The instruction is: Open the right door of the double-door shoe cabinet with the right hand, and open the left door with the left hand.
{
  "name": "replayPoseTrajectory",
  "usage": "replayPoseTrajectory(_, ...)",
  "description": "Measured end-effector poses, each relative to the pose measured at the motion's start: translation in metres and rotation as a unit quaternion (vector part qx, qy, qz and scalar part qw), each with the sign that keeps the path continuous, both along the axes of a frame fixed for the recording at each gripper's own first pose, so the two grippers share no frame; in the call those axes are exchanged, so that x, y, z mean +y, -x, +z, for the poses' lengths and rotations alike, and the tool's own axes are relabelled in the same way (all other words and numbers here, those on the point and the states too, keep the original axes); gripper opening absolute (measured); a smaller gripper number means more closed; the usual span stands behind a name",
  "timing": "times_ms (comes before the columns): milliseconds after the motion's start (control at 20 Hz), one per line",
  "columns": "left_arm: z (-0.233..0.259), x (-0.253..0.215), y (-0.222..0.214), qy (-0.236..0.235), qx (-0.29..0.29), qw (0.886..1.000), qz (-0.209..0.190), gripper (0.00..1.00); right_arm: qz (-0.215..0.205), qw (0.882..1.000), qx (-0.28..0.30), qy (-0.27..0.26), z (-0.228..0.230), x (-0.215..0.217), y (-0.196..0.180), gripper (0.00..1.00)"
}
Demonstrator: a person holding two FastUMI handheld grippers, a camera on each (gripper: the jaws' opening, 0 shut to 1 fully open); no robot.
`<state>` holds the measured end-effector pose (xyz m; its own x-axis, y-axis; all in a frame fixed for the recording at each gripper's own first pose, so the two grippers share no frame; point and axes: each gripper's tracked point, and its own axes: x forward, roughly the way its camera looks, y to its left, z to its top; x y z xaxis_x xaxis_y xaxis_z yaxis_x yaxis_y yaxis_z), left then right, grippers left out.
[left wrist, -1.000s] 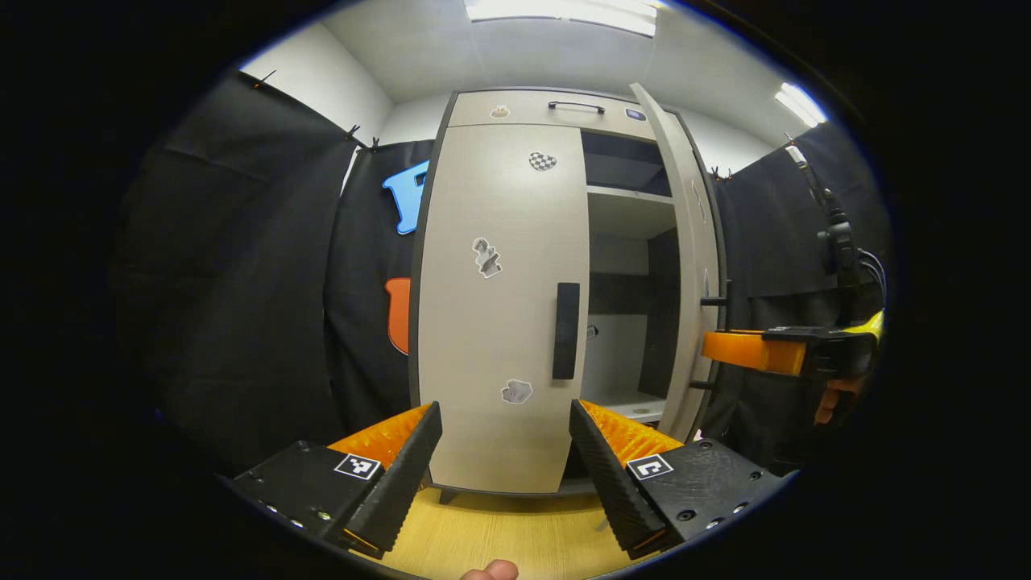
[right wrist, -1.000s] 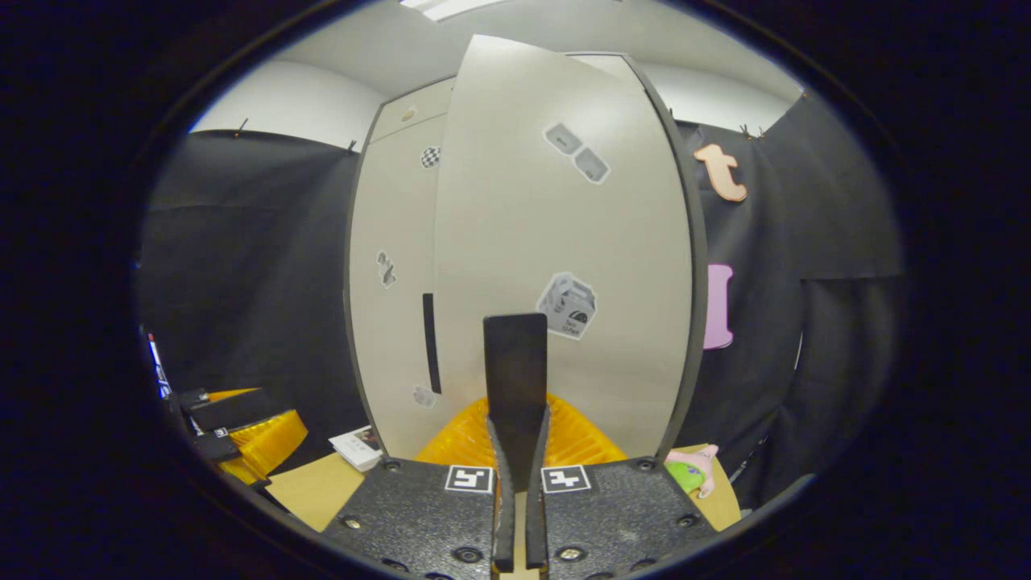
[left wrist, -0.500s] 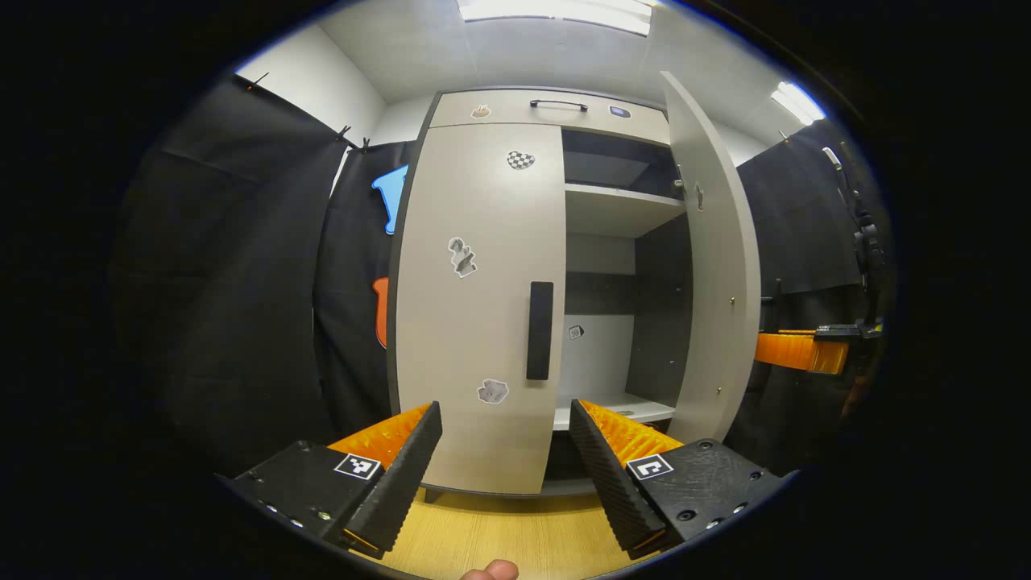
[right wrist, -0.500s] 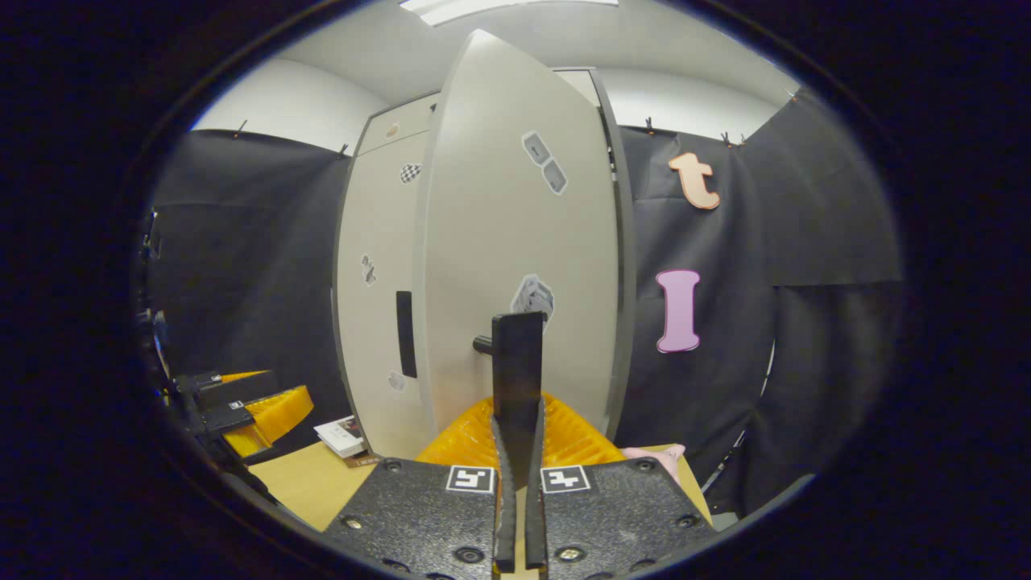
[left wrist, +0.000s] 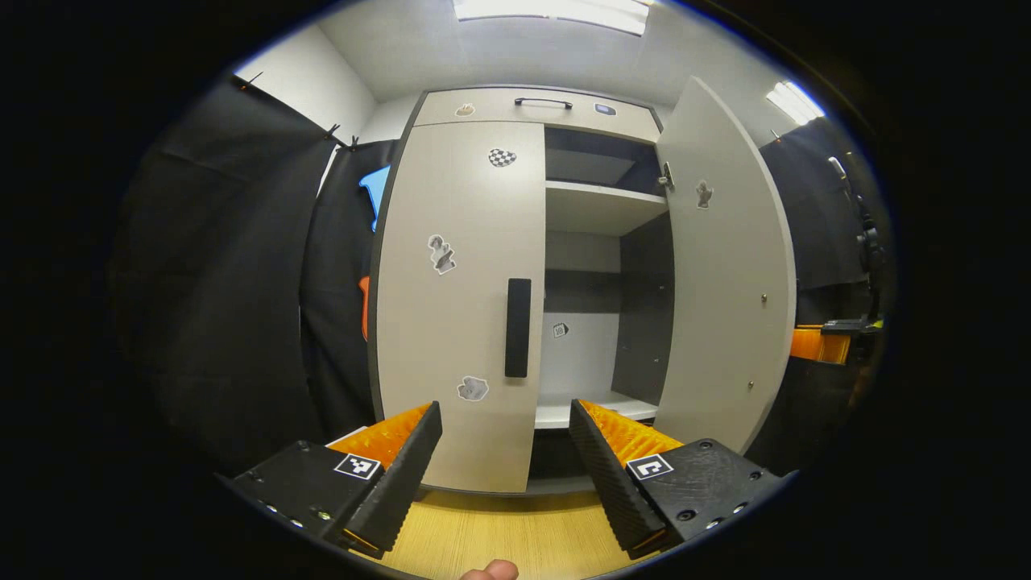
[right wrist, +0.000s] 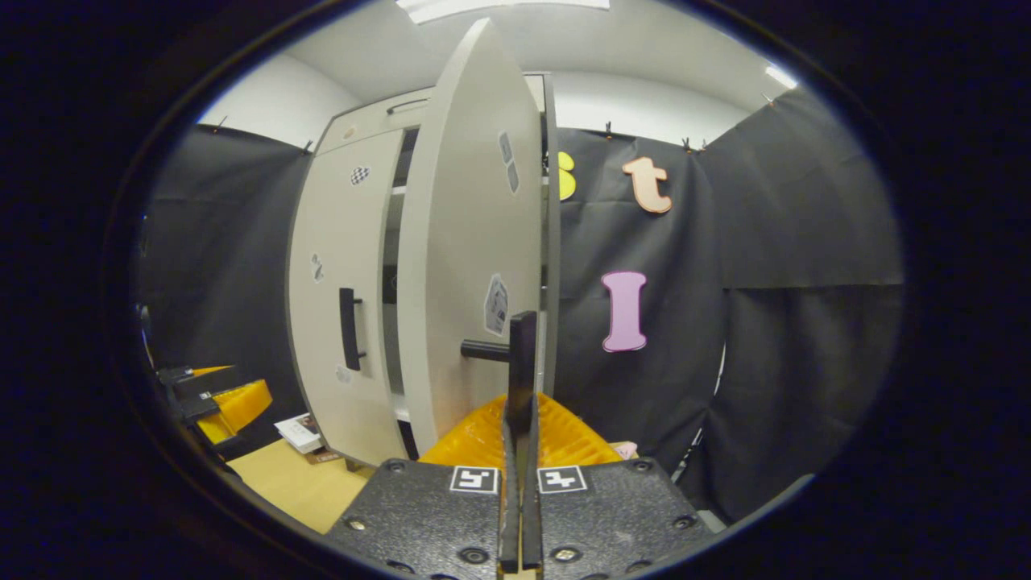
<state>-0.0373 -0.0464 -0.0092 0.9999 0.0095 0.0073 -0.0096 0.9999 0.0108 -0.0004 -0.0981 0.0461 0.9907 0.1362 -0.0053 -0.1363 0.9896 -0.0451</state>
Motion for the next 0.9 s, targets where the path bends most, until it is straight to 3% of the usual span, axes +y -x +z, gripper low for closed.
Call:
replayPoseTrajectory(250, 0.001, 0.006, 0.001, 0.003, -0.002, 1.000, 0.004, 0.95, -0.041, 0.999, -0.002, -0.008, 0.002, -0.035, -0.005, 0.04)
replayPoseTrajectory(500, 0.001, 0.010, 0.003, 0.004, 0.001, 1.000, 0.006, 0.95, -0.030, 0.999, 0.003, -0.020, -0.002, -0.036, -0.003, 0.04)
replayPoseTrajectory(750, -0.004, 0.018, 0.005, -0.002, 0.006, 1.000, 0.013, 0.95, -0.067, 0.997, -0.036, -0.020, 0.008, -0.026, 0.057, 0.04)
replayPoseTrajectory(900, -0.005, 0.022, 0.002, 0.001, 0.007, 1.000, 0.016, 0.95, -0.023, 0.998, -0.051, -0.030, 0.012, 0.019, 0.082, 0.04)
